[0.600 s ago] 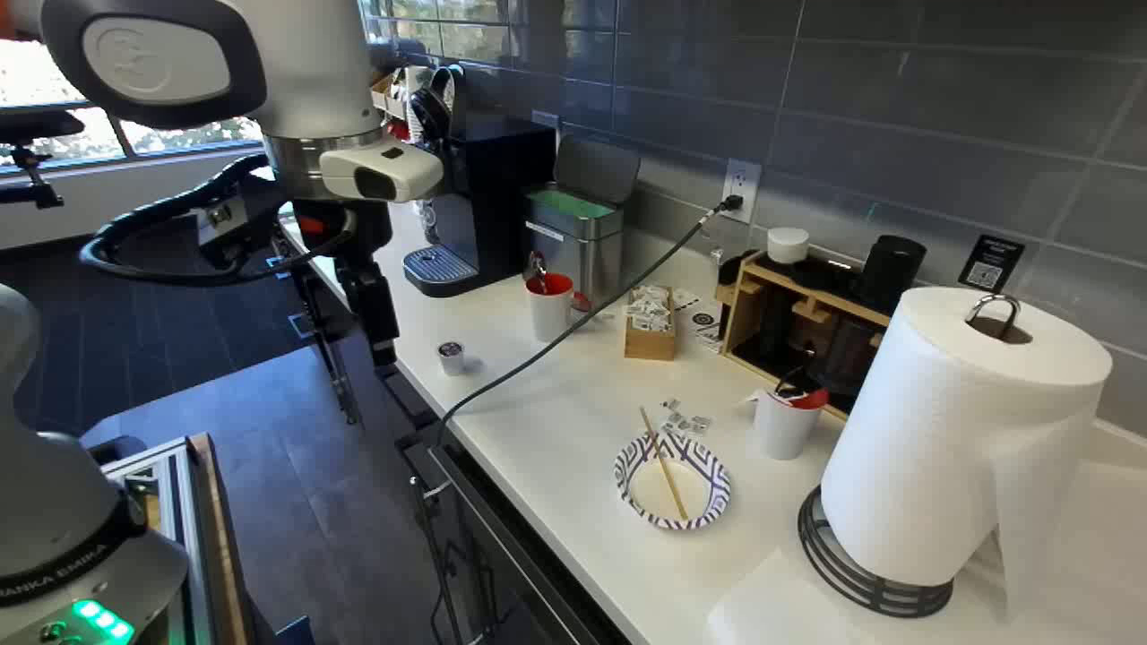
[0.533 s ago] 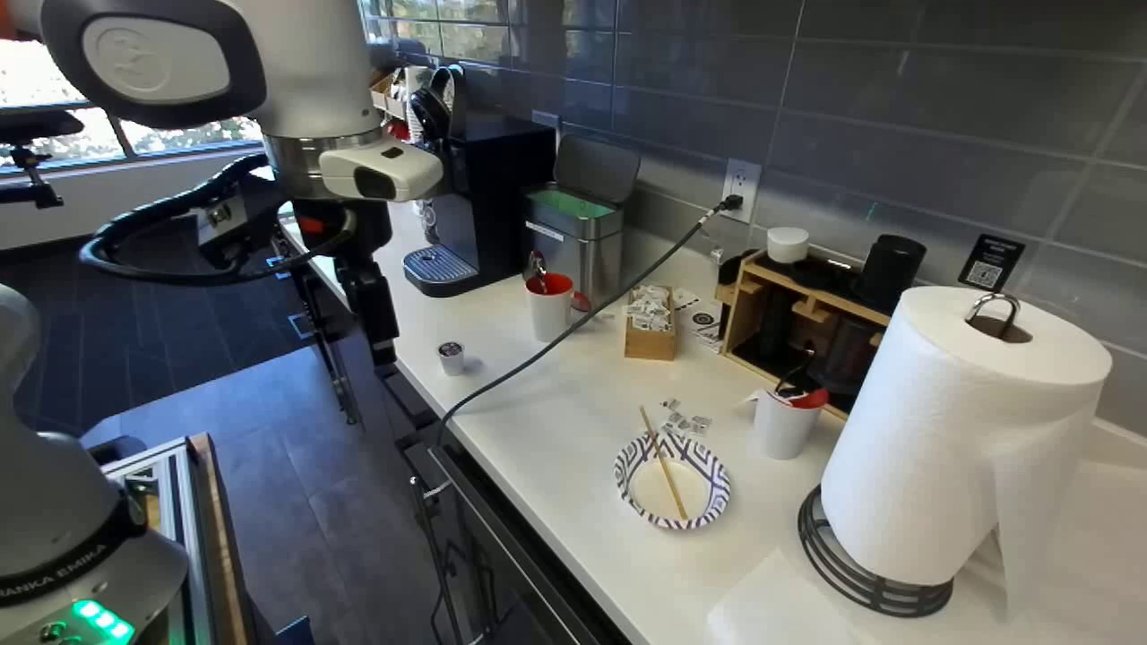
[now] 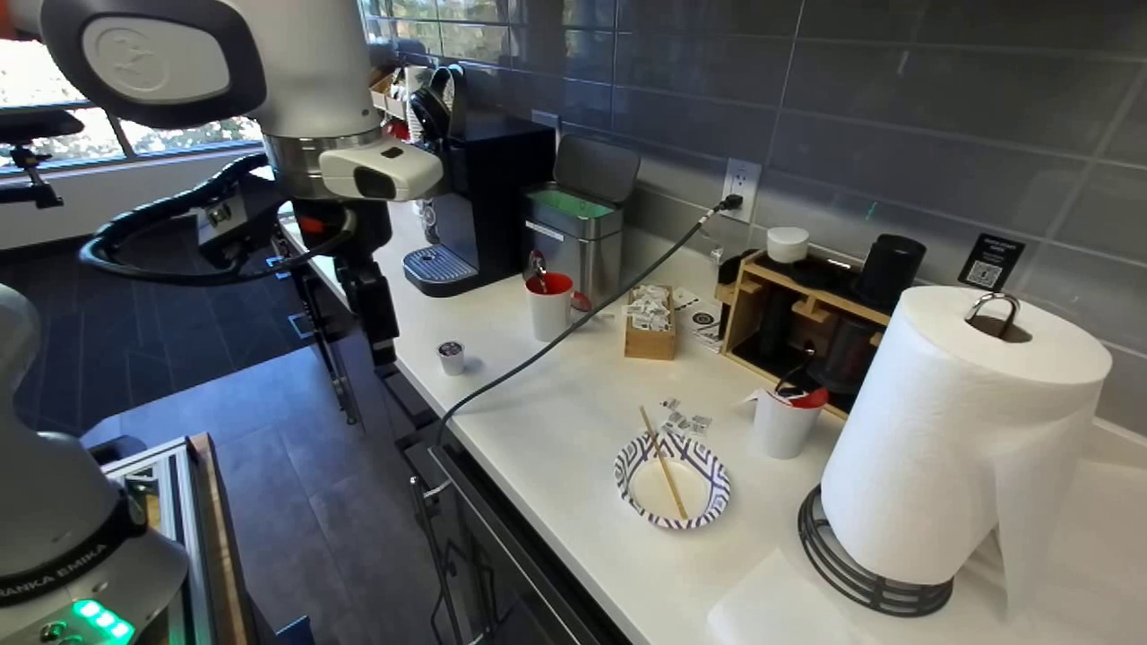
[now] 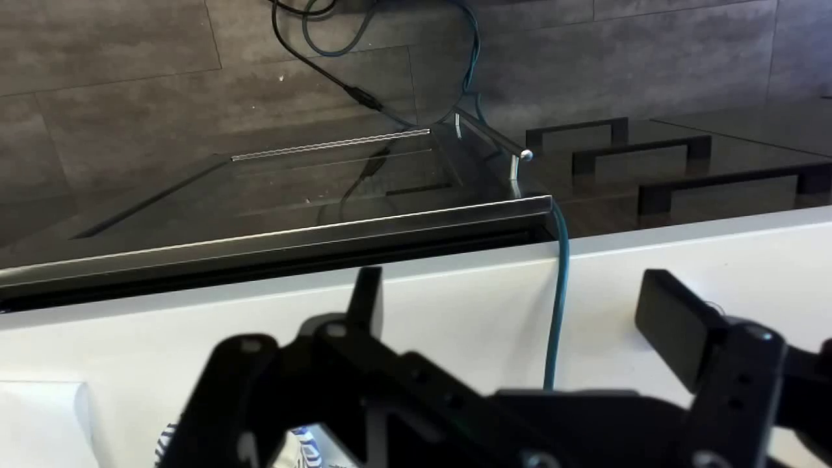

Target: Put the capsule in the coffee machine

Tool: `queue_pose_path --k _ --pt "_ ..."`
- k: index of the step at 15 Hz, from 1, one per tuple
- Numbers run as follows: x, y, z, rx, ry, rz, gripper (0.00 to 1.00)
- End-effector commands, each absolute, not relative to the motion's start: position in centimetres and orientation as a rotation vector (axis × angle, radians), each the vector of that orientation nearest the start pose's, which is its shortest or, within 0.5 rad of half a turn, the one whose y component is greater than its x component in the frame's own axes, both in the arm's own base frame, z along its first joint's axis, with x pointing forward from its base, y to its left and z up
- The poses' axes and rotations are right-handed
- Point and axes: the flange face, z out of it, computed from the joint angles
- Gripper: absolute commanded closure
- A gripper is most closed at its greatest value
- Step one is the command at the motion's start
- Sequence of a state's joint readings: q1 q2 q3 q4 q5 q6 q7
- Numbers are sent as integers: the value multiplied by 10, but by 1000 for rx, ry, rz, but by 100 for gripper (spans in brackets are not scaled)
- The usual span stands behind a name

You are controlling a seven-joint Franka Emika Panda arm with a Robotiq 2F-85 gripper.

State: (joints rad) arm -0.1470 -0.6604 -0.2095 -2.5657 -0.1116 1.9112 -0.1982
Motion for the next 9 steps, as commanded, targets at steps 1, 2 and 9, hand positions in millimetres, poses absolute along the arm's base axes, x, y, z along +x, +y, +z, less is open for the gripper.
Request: queue_pose_path --k 1,2,9 --pt "326 -133 474 -3116 121 -4 0" --pt "332 -129 474 -3100 127 -4 0" --pt "377 -35 479 -3053 365 -171 0"
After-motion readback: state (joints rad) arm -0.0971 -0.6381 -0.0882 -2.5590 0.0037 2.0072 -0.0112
